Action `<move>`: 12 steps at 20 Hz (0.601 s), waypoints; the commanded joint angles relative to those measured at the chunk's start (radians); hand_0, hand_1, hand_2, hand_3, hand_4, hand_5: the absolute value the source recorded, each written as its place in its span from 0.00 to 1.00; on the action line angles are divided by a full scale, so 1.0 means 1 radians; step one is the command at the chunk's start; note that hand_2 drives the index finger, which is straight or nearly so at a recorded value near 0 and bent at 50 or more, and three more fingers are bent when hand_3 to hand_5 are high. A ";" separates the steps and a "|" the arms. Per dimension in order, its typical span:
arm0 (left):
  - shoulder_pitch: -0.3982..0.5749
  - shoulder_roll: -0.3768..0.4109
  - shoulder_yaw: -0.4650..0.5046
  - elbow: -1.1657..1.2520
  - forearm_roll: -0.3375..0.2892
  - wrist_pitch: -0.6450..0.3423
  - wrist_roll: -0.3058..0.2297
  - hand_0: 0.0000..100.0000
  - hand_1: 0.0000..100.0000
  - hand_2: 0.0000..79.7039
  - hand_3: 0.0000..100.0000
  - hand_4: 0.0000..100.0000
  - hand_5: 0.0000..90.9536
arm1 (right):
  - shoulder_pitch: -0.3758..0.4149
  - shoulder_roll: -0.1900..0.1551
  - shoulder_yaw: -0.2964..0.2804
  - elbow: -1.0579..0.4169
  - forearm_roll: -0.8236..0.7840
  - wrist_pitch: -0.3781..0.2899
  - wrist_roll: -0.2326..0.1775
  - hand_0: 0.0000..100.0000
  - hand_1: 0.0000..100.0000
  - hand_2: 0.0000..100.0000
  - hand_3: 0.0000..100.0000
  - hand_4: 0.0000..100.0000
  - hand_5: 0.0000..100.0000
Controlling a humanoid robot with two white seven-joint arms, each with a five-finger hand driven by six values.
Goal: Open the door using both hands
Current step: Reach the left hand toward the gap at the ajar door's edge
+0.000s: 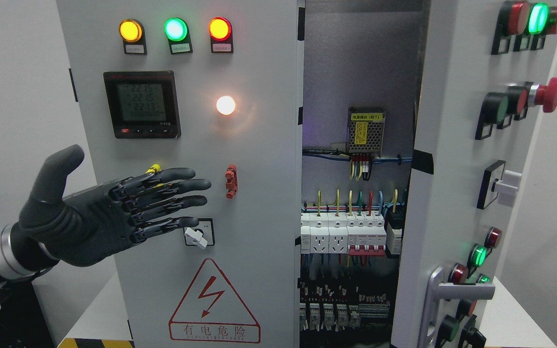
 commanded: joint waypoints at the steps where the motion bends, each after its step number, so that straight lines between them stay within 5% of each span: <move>1: -0.137 -0.229 -0.341 0.021 0.056 -0.001 0.099 0.00 0.00 0.00 0.00 0.00 0.00 | 0.000 0.000 0.000 0.000 -0.003 0.000 0.006 0.38 0.00 0.00 0.00 0.00 0.00; 4: -0.156 -0.304 -0.338 0.033 0.073 -0.001 0.158 0.00 0.00 0.00 0.00 0.00 0.00 | 0.000 0.000 0.000 0.000 -0.003 0.000 0.006 0.38 0.00 0.00 0.00 0.00 0.00; 12: -0.206 -0.451 -0.298 0.062 0.119 0.002 0.181 0.00 0.00 0.00 0.00 0.00 0.00 | 0.000 0.000 0.000 0.000 -0.003 0.000 0.006 0.38 0.00 0.00 0.00 0.00 0.00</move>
